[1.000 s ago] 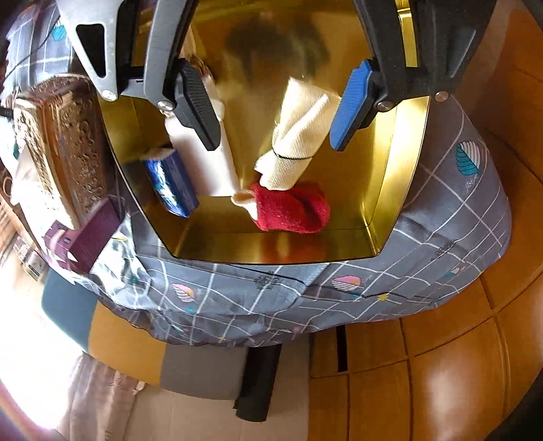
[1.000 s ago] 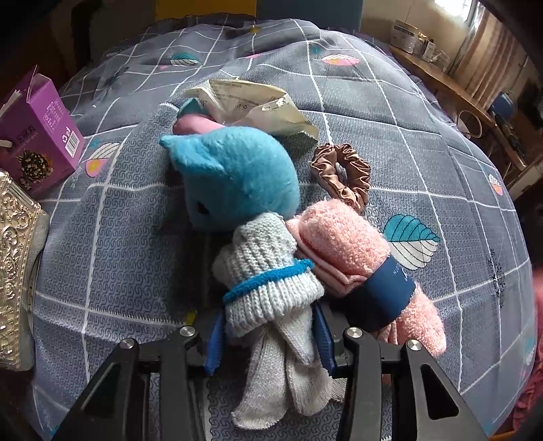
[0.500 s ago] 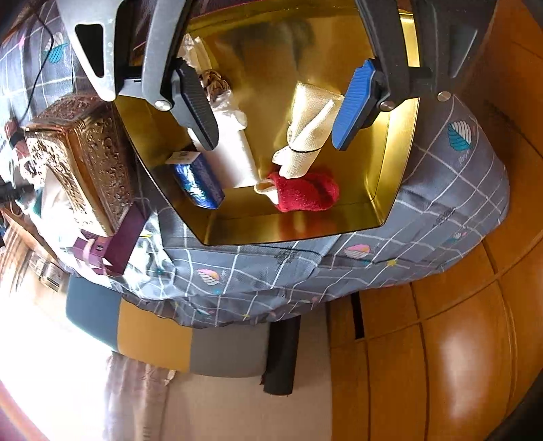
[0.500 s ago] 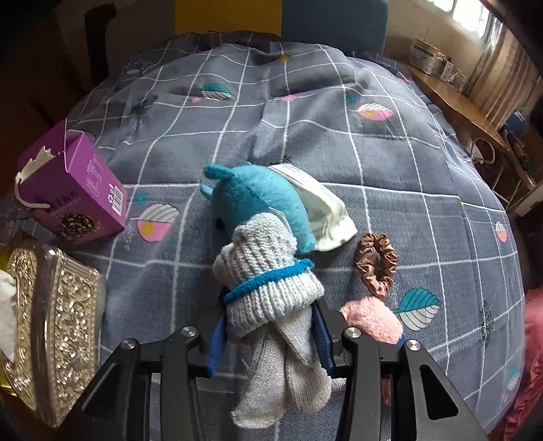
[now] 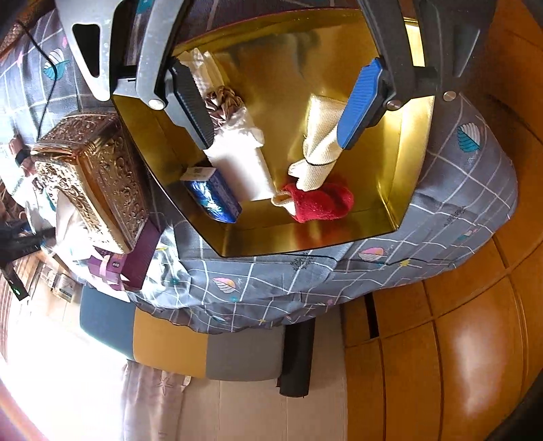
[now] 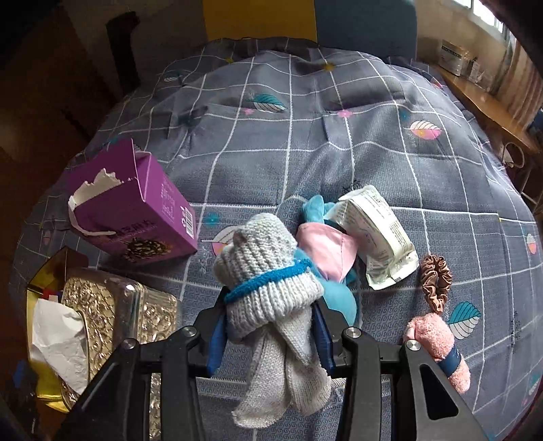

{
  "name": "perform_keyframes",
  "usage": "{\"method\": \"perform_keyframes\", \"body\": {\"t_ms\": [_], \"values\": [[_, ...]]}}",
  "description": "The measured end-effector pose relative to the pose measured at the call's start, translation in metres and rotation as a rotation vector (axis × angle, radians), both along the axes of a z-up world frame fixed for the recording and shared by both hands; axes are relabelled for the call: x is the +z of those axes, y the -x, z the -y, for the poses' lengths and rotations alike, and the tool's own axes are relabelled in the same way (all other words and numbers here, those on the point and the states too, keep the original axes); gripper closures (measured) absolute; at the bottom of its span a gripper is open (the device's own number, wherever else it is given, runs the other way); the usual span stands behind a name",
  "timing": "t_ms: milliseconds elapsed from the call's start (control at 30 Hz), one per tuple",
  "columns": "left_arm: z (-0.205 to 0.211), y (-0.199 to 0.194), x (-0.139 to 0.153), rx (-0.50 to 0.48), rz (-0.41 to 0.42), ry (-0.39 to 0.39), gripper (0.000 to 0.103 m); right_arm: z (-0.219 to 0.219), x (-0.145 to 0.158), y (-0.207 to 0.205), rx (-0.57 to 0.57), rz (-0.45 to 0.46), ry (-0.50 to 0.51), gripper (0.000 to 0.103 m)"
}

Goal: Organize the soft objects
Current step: 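Lift the white knitted glove with the right tool toward the gold tray, then lower the glove into the gold tray and open the right tool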

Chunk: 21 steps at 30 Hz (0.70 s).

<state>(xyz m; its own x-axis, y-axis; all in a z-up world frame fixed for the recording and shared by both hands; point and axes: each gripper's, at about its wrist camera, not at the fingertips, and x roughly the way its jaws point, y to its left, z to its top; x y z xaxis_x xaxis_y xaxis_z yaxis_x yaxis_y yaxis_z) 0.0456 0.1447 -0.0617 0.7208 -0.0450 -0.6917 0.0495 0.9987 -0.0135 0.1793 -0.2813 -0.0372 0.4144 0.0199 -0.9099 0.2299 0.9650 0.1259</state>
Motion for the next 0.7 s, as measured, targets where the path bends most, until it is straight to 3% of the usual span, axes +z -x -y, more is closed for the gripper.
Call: {"method": "perform_keyframes", "body": {"t_ms": [400, 700], "values": [[-0.01, 0.009, 0.006, -0.008, 0.02, 0.021, 0.026, -0.035, 0.046, -0.076, -0.05, 0.071, -0.028, 0.059], [-0.015, 0.01, 0.008, -0.001, 0.025, 0.032, 0.026, -0.122, 0.077, -0.107, 0.137, 0.203, -0.008, 0.059]]}}
